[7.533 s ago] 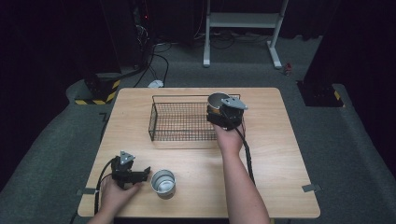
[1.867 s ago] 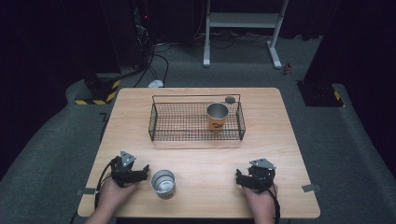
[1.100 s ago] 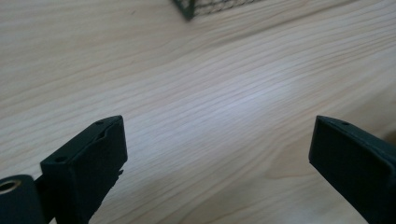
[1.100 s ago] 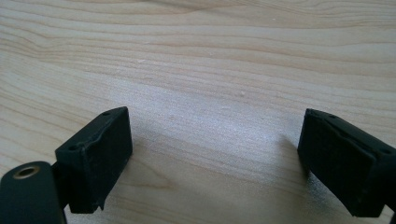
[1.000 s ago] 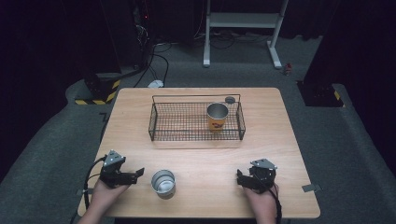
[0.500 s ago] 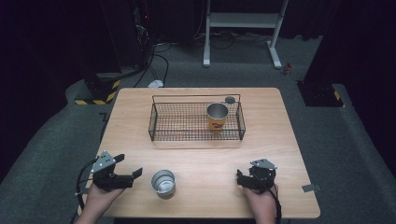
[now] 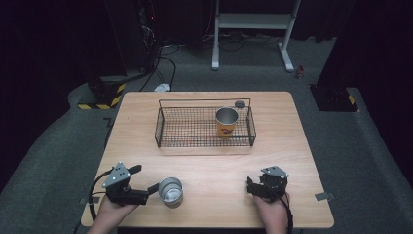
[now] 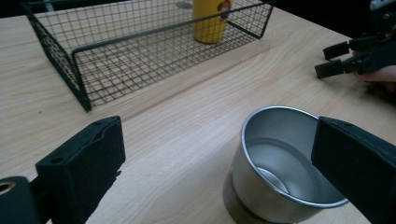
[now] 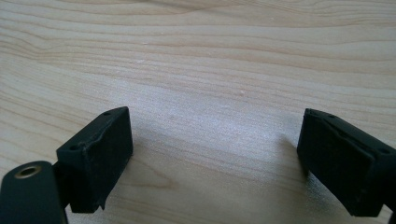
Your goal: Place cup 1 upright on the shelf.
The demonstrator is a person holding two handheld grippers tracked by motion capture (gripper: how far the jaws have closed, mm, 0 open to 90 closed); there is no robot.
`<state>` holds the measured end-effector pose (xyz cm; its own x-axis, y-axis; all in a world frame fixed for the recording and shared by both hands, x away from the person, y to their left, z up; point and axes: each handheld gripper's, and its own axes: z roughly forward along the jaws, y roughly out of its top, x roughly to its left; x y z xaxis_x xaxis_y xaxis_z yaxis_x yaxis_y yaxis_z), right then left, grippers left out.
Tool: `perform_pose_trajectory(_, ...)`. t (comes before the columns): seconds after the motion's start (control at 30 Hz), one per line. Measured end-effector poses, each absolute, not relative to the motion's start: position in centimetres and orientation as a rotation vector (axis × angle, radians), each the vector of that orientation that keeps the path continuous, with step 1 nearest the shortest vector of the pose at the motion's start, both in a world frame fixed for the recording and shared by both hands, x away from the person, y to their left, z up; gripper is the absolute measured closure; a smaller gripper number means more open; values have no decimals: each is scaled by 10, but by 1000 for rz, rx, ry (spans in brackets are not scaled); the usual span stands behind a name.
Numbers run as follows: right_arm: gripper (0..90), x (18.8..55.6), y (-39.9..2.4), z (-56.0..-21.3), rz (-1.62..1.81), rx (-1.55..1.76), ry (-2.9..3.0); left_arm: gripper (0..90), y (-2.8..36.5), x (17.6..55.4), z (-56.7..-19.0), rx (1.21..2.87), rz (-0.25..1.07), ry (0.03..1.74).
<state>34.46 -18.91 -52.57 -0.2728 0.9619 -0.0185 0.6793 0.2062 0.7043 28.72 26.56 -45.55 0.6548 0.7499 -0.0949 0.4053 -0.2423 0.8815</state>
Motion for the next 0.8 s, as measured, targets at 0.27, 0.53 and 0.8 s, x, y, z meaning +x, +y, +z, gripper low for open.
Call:
perform_pose_trajectory(0.27,103,345,-189,-526,819,1521,2028,14,249,282,-459,1906,414,856)
perform_pose_trajectory(0.53,103,345,-189,-526,819,1520,2029,6,235,279,-466,1934,390,801)
perform_pose_trajectory(0.8,103,345,-189,-526,818,1522,2026,6,222,279,-476,1979,365,780)
